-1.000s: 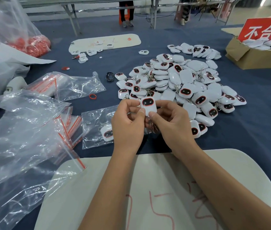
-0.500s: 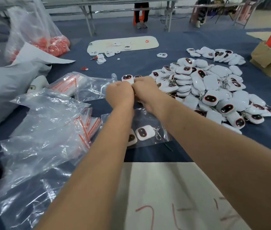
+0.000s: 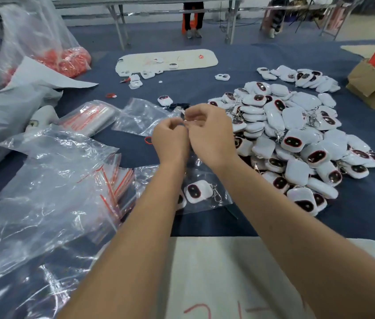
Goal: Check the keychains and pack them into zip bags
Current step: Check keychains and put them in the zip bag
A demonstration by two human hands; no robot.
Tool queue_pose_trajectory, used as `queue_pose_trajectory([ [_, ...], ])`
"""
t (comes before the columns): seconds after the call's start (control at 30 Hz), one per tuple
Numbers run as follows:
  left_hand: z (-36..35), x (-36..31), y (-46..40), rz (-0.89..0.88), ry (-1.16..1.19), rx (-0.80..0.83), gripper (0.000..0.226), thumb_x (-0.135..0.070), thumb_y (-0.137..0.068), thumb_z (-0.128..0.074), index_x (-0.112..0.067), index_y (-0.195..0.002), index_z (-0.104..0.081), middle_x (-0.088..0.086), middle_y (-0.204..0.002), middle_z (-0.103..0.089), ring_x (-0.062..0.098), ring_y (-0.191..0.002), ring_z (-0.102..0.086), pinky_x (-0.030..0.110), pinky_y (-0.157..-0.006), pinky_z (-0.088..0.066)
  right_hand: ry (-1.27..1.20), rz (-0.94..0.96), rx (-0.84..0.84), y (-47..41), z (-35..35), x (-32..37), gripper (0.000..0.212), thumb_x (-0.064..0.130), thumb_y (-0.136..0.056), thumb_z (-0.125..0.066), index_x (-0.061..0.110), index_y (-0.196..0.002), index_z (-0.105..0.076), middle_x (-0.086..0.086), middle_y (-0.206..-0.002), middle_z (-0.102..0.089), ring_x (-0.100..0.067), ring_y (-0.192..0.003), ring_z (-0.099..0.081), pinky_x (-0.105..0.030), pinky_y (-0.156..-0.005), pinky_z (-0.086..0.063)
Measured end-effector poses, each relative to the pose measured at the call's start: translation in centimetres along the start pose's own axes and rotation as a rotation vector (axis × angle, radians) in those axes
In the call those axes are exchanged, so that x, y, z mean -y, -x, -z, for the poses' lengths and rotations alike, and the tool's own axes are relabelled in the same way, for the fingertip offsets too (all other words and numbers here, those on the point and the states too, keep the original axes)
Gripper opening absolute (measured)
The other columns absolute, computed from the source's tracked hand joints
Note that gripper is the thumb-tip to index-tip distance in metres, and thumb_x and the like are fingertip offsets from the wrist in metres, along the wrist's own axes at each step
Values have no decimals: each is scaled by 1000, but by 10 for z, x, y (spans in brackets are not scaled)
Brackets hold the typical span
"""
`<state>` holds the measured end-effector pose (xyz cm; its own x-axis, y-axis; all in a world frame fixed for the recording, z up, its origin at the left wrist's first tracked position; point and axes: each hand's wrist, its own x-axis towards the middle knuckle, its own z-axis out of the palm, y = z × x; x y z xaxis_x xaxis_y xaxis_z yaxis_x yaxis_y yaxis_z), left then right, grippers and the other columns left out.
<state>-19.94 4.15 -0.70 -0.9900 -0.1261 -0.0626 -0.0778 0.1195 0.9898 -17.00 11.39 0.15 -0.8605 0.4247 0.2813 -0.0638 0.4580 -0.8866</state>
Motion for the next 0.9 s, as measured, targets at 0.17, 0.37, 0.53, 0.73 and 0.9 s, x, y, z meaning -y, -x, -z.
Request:
queue_pose_trajectory([
  [0.17,-9,-1,48,-159,-115,5,29,-2,-83,-54,-17,-96,-75,-6,-90,-72,14,-88,-67,28,-83,-53,374,137,-173,50,61,-16,25,-1,-93,-57,11,-105,-76,0,-94,-77,-15,-88,-68,-26,-82,-52],
  [0.37,-16,20,96,-375,-275,123,25,1,-86,-55,-10,-98,-74,3,-100,-72,19,-95,-66,29,-85,-51,683,108,-299,97,119,-46,15,5,-93,-65,9,-104,-74,-7,-98,-73,-28,-99,-57,-31,-84,-41],
  [0.53,-16,34,114,-477,-433,177,29,5,-85,-54,-7,-103,-74,7,-108,-68,22,-100,-62,28,-90,-48,993,88,-76,109,121,-53,27,27,-96,-66,16,-120,-71,-11,-119,-60,-34,-116,-47,-45,-96,-42],
  [0.73,-10,42,115,-492,-472,137,28,4,-83,-55,-8,-100,-73,6,-107,-66,22,-95,-63,30,-86,-50,1091,-56,-123,110,115,-53,45,55,-95,-65,16,-119,-66,-10,-127,-50,-34,-123,-39,-45,-100,-38],
  [0.9,-9,43,117,-552,-349,106,23,4,-83,-59,-9,-96,-74,3,-100,-69,18,-90,-64,36,-86,-54,1101,-61,-140,107,114,-55,38,47,-104,-54,15,-115,-73,-7,-124,-55,-33,-122,-38,-44,-98,-30],
])
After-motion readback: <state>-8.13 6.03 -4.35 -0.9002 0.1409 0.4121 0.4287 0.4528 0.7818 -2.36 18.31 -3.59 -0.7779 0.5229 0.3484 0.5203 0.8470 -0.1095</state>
